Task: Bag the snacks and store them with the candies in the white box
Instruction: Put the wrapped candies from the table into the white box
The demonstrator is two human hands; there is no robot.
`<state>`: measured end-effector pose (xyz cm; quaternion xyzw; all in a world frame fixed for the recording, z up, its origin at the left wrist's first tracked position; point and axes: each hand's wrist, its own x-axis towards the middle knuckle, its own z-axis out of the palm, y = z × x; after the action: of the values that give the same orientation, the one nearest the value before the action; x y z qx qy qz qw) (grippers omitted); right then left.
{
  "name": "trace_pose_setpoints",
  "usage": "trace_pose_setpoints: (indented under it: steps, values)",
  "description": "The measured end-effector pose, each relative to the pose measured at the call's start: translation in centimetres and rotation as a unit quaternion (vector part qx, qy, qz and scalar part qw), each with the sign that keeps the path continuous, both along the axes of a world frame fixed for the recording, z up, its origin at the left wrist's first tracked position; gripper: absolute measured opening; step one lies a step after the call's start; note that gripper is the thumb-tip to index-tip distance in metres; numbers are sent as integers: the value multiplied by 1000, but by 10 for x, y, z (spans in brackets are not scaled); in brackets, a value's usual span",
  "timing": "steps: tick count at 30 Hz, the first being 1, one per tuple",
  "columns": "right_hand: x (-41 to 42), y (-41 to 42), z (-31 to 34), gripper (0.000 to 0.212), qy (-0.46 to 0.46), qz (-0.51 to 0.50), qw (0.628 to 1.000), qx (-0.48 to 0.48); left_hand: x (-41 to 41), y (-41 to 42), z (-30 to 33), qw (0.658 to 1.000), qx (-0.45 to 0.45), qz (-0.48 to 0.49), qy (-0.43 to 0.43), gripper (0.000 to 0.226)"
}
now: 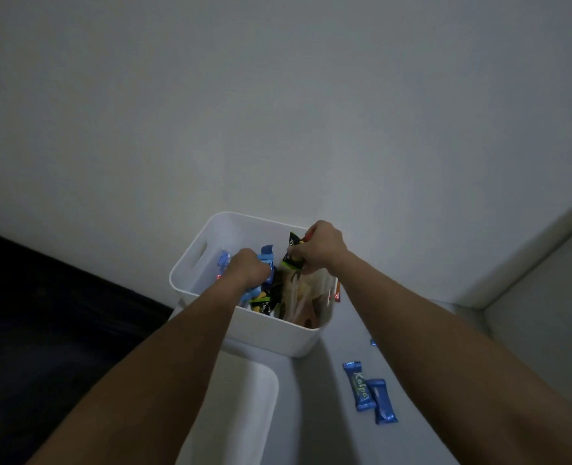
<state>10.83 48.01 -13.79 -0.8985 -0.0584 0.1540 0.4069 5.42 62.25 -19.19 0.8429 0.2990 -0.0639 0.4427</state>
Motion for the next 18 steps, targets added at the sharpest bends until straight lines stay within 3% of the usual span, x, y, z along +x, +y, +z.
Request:
trace_pose_setpoints:
  steps: [4, 6, 9, 12, 15, 18]
  values:
    - [2, 17, -13, 41, 35, 17, 999, -10, 4, 7, -7, 997, -75, 12, 29, 39]
    - [2, 17, -16, 37, 58, 18, 998, -21, 5, 8, -8, 988, -147, 34, 14, 51]
    - [6, 5, -17, 27, 26, -5, 998, -58, 8, 10, -11, 985, -158, 65, 8, 72]
    - [13, -19, -20, 20, 9, -39, 998, -49, 13, 1, -7, 991, -122, 62, -4, 82]
    - [16, -51, -18, 19, 11, -68, 997, -46, 17, -19, 7, 999, -24, 16, -24, 71]
    - [16, -87, -20, 19, 17, -87, 995, -51, 21, -49, 14, 994, 10, -64, -87, 60]
